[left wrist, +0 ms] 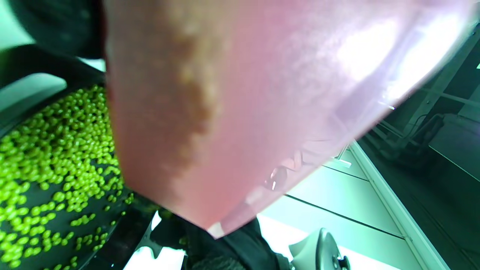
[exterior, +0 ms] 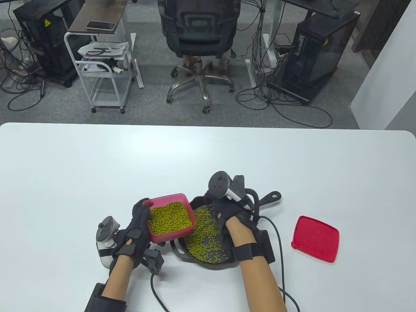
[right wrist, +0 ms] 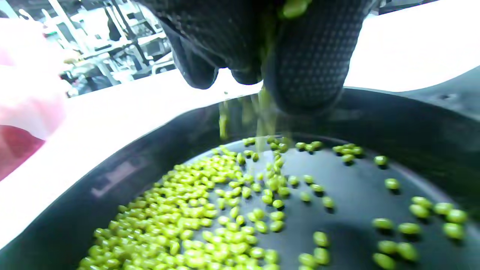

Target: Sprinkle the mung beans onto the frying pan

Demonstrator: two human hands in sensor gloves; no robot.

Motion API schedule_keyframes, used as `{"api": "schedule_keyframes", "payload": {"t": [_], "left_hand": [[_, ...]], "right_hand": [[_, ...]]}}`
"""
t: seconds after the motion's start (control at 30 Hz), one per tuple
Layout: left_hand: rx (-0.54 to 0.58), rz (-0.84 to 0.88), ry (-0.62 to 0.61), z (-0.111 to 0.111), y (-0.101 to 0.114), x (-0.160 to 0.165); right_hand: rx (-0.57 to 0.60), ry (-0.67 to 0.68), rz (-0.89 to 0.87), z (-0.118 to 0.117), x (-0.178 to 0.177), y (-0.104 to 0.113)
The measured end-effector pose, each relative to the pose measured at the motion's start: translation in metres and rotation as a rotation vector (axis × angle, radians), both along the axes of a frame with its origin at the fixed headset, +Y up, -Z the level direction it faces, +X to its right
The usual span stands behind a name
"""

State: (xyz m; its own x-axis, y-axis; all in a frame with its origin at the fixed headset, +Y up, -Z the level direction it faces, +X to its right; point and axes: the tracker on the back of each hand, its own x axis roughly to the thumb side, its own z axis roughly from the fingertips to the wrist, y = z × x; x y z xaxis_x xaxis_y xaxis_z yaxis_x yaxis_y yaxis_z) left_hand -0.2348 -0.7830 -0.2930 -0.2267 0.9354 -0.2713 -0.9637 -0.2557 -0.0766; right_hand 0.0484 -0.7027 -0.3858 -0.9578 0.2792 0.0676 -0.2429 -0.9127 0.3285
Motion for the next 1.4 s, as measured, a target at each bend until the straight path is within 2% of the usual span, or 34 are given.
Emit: {"api": "schedule_keyframes", "payload": {"t": [0.13,0.23,0.33,0.4,0.53,0.73,0.87,0.97,1.13,1.23,1.33,1.4], "left_hand": [[-0.003,0.001,-0.002,0.0,0.0,0.0],[-0.002,-0.011,-0.007,0.0,0.0,0.0],[0.002,-0.021,-0.009,0.0,0.0,0.0],[0.005,-0.024,-0.01,0.001,0.0,0.0],[0.009,-0.035,-0.015,0.001,0.0,0.001],[0.015,-0.047,-0.023,0.0,0.0,0.002],[0.018,-0.059,-0.031,0.001,0.0,0.004],[0.025,-0.064,-0.041,0.001,0.001,0.007],[0.029,-0.074,-0.052,0.003,0.001,0.011],[0.036,-0.065,-0.059,0.004,0.001,0.011],[0.053,-0.103,-0.036,0.003,0.001,0.014],[0.047,-0.069,-0.043,0.002,-0.001,0.014]], "right_hand": [[-0.066,0.017,0.03,0.008,0.01,-0.003],[-0.165,0.036,0.028,0.017,0.015,-0.007],[-0.313,0.055,-0.013,0.026,0.018,-0.011],[-0.351,0.055,-0.061,0.029,0.02,-0.011],[-0.335,0.048,-0.194,0.031,0.025,-0.002],[-0.232,0.093,-0.34,0.04,0.02,0.038],[-0.119,0.198,-0.419,0.051,-0.001,0.067],[-0.052,0.273,-0.426,0.06,-0.025,0.078],[-0.082,0.366,-0.278,0.067,-0.071,0.072],[-0.15,0.343,-0.097,0.064,-0.089,0.056],[-0.216,0.326,-0.025,0.062,-0.1,0.041],[-0.215,0.295,-0.029,0.059,-0.103,0.037]]}}
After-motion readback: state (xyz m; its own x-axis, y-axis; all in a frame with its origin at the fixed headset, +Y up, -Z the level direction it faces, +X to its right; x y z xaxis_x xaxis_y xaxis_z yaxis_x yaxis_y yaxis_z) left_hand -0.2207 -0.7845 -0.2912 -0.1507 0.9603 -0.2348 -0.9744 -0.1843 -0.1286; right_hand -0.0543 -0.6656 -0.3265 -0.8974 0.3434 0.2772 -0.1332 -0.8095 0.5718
